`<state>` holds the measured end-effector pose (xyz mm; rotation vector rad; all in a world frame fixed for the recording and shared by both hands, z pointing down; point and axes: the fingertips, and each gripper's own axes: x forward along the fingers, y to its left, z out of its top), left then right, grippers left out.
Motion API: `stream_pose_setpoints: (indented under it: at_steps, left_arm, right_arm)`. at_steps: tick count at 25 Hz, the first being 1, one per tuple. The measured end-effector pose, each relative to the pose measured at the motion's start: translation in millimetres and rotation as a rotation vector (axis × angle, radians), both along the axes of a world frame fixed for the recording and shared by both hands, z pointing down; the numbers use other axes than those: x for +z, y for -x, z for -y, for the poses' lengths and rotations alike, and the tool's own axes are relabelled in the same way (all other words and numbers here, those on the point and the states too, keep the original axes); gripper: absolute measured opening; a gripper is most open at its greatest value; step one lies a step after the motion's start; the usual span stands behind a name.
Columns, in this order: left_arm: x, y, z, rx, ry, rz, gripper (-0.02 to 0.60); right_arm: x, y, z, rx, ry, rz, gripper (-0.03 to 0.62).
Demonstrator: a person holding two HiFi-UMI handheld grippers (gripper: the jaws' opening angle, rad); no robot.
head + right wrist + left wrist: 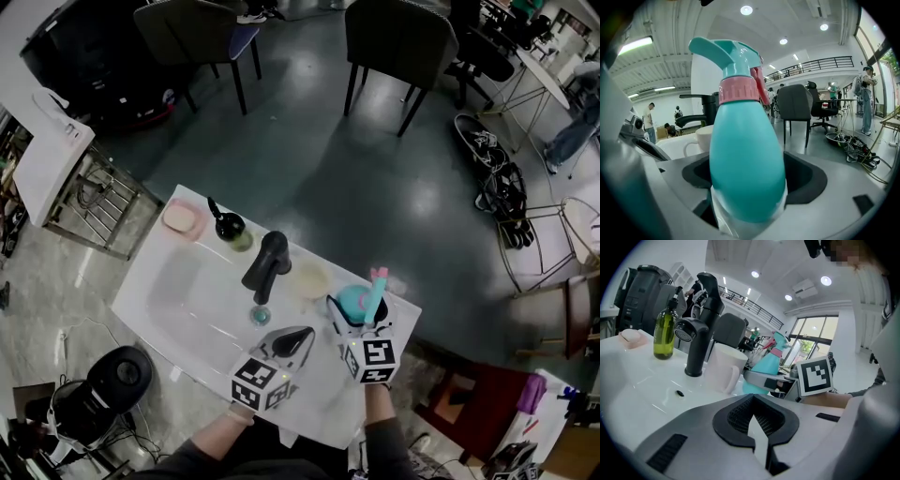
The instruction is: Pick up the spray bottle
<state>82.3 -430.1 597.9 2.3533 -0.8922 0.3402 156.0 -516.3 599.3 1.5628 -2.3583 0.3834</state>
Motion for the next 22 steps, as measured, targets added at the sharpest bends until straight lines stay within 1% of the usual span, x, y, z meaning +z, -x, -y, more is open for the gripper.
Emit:
stream_pose_setpoints:
  at_steps: [13,19,22]
  left_arm:
    - [10,9,-5,-0.014,0.033,0.010,0.005]
    - [9,10,-7,-0.018,0.030,0.002,0.005]
    - [9,11,-7,-0.023,0.029,-0.001,0.005]
  right_arm:
    - [0,4,3,-0.028,-0.022,-0.037,0.374]
    - [1,-2,2,0.006,-0.007,-0.010,0.374]
    - [0,-7,1,0.032,-0.007,-0.021,0.374]
